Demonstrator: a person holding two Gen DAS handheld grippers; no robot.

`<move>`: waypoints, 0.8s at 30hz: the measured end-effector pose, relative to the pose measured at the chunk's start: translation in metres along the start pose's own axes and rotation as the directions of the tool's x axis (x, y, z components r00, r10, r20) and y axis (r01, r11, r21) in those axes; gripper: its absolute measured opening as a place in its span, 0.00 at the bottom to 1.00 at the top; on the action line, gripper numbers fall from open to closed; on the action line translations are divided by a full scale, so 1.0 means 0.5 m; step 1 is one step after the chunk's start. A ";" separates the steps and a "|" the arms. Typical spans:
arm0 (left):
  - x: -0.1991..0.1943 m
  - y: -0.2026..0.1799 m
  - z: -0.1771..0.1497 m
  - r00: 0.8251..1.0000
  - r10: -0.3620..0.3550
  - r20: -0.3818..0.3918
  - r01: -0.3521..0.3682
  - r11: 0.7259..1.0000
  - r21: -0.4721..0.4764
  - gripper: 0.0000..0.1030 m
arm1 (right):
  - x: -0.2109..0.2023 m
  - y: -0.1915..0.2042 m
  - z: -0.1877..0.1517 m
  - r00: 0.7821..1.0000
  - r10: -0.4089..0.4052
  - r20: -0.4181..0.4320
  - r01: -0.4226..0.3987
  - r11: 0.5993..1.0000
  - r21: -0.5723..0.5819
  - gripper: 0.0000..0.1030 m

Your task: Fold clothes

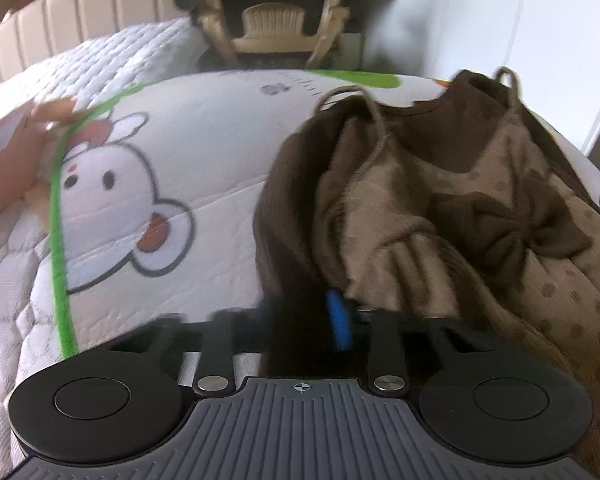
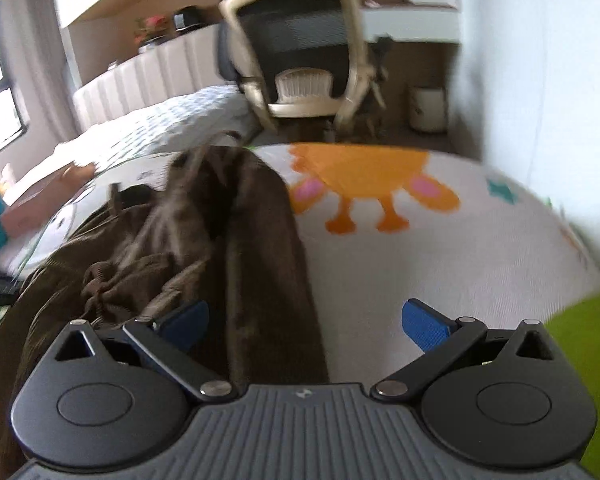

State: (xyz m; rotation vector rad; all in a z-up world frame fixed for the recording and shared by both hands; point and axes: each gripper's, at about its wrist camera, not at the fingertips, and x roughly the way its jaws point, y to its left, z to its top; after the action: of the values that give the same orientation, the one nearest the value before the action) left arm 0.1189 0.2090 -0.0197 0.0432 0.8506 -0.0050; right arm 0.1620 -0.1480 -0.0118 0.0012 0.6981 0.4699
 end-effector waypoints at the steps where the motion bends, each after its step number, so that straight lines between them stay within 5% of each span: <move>1: 0.002 -0.007 0.004 0.999 0.034 0.016 -0.035 0.998 0.049 0.08 | -0.005 0.008 0.002 1.000 0.004 -0.006 -0.004 1.000 -0.030 1.00; 4: 0.025 0.019 0.037 0.978 0.200 0.060 -0.206 0.971 0.121 0.05 | -0.008 0.029 0.000 0.999 -0.015 -0.040 0.010 0.991 -0.135 1.00; 7: 0.031 0.111 0.097 0.919 0.382 0.097 -0.385 0.923 0.009 0.02 | -0.007 0.043 -0.014 0.994 -0.080 -0.076 0.060 0.968 -0.244 1.00; 9: 0.014 0.172 0.127 0.907 0.409 0.105 -0.399 0.911 -0.103 0.03 | -0.006 0.049 -0.024 0.990 -0.085 -0.109 0.052 0.958 -0.281 1.00; 11: -0.009 0.209 0.140 0.924 0.367 0.106 -0.343 0.919 -0.193 0.06 | -0.006 0.059 -0.031 0.988 -0.078 -0.130 0.034 0.949 -0.315 1.00; 13: -0.032 0.215 0.138 0.950 0.284 0.131 -0.249 0.941 -0.231 0.25 | 0.000 0.079 -0.033 0.987 -0.074 -0.140 0.019 0.933 -0.360 1.00; 15: -0.048 0.193 0.130 0.969 0.183 0.167 -0.149 0.969 -0.196 0.69 | 0.023 0.099 -0.031 0.980 -0.138 -0.141 0.065 0.900 -0.432 1.00; 17: -0.050 0.151 0.117 0.981 0.102 0.163 -0.085 0.990 -0.113 0.87 | 0.045 0.099 -0.023 0.969 -0.216 -0.120 0.123 0.842 -0.526 0.99; 18: -0.047 0.129 0.108 0.987 0.077 0.143 -0.068 0.995 -0.070 0.90 | 0.057 0.090 -0.016 0.950 -0.305 -0.061 0.213 0.781 -0.587 0.99; 19: -0.042 0.109 0.096 0.991 0.065 0.116 -0.062 0.998 -0.028 0.91 | 0.073 0.070 -0.005 0.907 -0.419 0.030 0.345 0.701 -0.624 0.99; 21: -0.032 0.091 0.072 0.995 0.065 0.077 -0.065 0.998 0.006 0.91 | 0.099 0.022 0.025 0.776 -0.600 0.193 0.574 0.547 -0.610 0.99; 22: -0.027 0.092 0.063 0.996 0.065 0.065 -0.066 0.998 0.005 0.91 | 0.100 -0.002 0.046 0.735 -0.643 0.216 0.633 0.536 -0.558 0.98; 23: -0.023 0.094 0.053 0.996 0.066 0.052 -0.066 0.998 0.005 0.91 | 0.087 -0.023 0.069 0.732 -0.650 0.207 0.653 0.581 -0.486 0.98; 24: -0.019 0.095 0.044 0.997 0.066 0.040 -0.066 0.998 0.004 0.91 | 0.069 -0.037 0.085 0.758 -0.626 0.185 0.638 0.650 -0.413 0.98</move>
State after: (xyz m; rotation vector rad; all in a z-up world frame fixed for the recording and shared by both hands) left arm 0.1304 0.2554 0.0036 0.0766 0.8092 0.0539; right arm 0.2190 -0.1438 -0.0031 -0.6726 0.5013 -0.0651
